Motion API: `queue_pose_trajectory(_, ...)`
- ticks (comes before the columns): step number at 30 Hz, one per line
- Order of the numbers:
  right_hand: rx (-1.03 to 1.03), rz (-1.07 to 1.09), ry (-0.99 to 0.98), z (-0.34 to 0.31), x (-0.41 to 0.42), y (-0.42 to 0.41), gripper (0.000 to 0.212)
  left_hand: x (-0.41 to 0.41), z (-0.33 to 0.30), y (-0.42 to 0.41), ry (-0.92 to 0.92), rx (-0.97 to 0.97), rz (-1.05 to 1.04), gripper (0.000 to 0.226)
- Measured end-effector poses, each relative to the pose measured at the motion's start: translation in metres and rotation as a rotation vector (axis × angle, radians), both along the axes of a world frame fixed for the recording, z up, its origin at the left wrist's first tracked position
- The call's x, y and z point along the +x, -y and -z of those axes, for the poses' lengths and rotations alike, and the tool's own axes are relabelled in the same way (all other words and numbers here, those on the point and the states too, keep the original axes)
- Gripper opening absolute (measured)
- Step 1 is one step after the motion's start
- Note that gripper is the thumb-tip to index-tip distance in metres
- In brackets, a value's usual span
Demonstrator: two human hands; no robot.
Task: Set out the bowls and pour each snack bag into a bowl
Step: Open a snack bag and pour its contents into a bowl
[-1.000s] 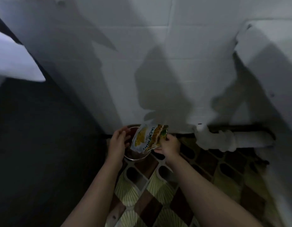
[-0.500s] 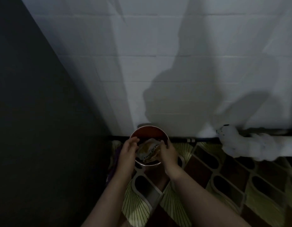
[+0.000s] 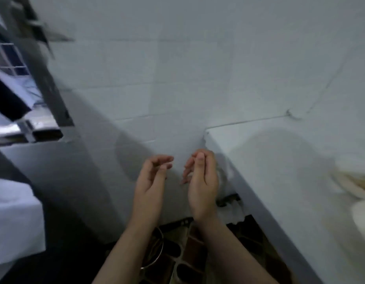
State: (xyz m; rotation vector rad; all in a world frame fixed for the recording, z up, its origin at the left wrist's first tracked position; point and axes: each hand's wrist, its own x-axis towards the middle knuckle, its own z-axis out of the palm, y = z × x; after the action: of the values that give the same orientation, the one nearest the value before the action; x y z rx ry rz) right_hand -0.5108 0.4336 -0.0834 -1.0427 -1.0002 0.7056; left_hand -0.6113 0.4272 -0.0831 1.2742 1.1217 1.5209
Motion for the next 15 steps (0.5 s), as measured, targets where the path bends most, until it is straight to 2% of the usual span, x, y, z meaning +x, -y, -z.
queue_pose_trajectory(2, 0.051, 0.097, 0.065, -0.044, 0.031, 0.009, 0.025, 0.026, -0.043, -0.002, -0.003, 0.039, 0.087, 0.019)
queue_pose_trajectory(6, 0.112, 0.303, 0.111, -0.093, 0.100, 0.031, 0.023, 0.088, -0.095, 0.002, -0.012, 0.103, 0.240, 0.024)
queue_pose_trajectory(15, 0.149, 0.715, 0.110, -0.128, 0.279, 0.109, 0.023, 0.280, -0.142, 0.037, -0.045, 0.142, 0.541, 0.022)
